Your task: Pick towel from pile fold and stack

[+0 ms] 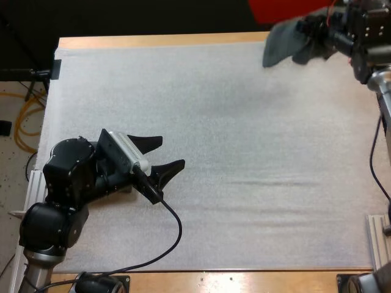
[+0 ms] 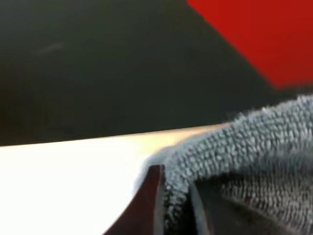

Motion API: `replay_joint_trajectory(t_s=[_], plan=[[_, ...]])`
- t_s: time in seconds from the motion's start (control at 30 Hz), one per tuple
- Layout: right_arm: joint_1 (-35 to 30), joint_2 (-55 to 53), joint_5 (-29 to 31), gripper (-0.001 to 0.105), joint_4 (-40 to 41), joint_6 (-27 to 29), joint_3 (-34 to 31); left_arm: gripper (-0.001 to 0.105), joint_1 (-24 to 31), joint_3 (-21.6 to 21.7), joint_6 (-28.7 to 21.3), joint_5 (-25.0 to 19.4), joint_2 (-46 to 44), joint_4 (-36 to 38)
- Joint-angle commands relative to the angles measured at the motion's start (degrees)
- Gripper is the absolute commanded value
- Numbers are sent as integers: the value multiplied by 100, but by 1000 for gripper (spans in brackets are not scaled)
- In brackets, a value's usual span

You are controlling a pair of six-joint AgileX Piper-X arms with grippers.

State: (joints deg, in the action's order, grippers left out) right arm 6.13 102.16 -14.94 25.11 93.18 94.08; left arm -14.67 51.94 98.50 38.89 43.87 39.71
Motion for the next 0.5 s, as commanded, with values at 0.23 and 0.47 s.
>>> replay_joint_trajectory(t_s=[0.23, 0.47], plan=[[489, -1763, 443, 1, 1835, 756, 60, 67, -27, 41, -42, 82, 2, -404], [608, -2613, 405, 1, 4055, 733, 26, 67, -27, 41, 67, 469, -161, -58]])
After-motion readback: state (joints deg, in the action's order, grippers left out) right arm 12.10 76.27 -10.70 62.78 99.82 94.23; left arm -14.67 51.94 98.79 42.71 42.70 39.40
